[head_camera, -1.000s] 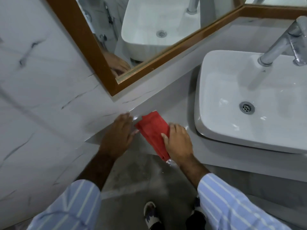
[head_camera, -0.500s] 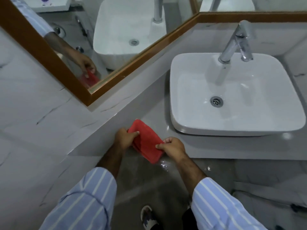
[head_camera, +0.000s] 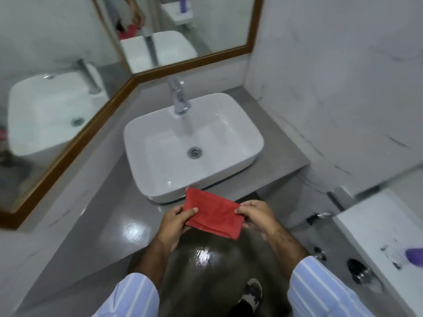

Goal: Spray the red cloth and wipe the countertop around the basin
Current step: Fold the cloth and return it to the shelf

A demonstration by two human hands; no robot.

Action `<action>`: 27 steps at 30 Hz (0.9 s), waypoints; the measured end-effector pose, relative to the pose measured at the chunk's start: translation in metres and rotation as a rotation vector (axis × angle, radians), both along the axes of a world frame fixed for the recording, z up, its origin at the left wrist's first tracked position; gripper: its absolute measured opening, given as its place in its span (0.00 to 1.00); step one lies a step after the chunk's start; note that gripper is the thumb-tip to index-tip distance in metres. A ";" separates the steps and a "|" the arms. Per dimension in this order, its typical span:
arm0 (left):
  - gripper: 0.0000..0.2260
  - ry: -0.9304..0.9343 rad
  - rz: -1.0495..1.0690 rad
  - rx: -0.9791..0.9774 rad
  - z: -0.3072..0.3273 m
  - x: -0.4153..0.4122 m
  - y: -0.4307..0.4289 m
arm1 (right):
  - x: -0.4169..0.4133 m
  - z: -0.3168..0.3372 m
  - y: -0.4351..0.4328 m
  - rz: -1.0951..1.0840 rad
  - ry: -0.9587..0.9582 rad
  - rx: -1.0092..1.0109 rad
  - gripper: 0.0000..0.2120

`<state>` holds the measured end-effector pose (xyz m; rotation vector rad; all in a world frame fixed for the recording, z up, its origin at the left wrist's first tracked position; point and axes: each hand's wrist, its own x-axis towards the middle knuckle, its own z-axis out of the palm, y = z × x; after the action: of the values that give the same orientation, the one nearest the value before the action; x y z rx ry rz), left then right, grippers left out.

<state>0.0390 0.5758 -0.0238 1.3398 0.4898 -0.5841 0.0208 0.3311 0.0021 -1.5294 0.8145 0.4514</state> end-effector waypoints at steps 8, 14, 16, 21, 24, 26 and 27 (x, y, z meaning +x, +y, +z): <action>0.11 -0.203 -0.317 0.081 0.043 0.035 -0.190 | -0.045 0.029 -0.155 -0.364 -0.092 0.012 0.06; 0.16 -0.691 -0.753 0.373 0.070 0.046 -0.364 | -0.114 0.025 -0.251 -0.748 -0.123 0.025 0.04; 0.19 -0.885 -0.947 0.498 0.082 0.037 -0.422 | -0.135 0.012 -0.273 -0.783 -0.088 -0.003 0.04; 0.17 -1.070 -1.382 0.595 0.082 0.002 -0.541 | -0.163 -0.020 -0.302 -0.847 -0.083 0.044 0.09; 0.16 -1.086 -1.490 0.655 0.070 -0.006 -0.582 | -0.167 -0.033 -0.317 -0.946 -0.101 0.057 0.09; 0.17 -1.079 -1.508 0.668 0.061 -0.007 -0.602 | -0.169 -0.042 -0.328 -0.983 -0.112 0.033 0.08; 0.18 -1.066 -1.512 0.677 0.053 -0.008 -0.609 | -0.170 -0.046 -0.333 -0.982 -0.121 0.027 0.09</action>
<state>0.0315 -0.0329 0.0297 2.2952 -1.4696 -0.7685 -0.1495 -0.0018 -0.0442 -0.9517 1.3229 -0.3501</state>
